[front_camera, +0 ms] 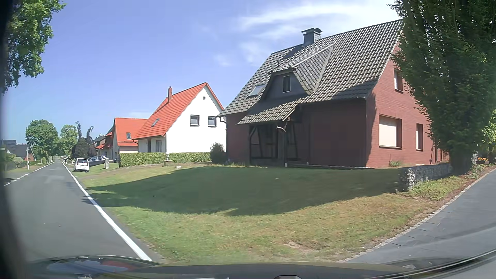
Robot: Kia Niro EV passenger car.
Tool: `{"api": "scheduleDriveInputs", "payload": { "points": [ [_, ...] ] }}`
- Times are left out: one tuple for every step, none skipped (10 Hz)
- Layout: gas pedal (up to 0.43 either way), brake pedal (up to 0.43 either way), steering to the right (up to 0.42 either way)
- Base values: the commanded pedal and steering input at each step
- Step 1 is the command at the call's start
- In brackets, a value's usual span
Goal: Follow the waypoints while adhering to traffic rules and regulations
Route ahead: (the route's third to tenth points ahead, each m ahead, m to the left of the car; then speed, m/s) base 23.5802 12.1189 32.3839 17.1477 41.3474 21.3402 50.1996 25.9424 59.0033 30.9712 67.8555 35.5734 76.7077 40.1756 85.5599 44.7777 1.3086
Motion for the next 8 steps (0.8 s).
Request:
{"api": "scheduleDriveInputs", "payload": {
  "points": [
    [0.0, 0.226, 0.838],
    [0.0, 0.226, 0.773],
    [0.0, 0.037, 0.715],
    [0.0, 0.0, 0.633],
    [0.0, 0.0, 0.56],
    [0.0, 0.0, 0.497],
    [0.02, 0.0, 0.429],
    [0.087, 0.0, 0.365]
  ]
}}
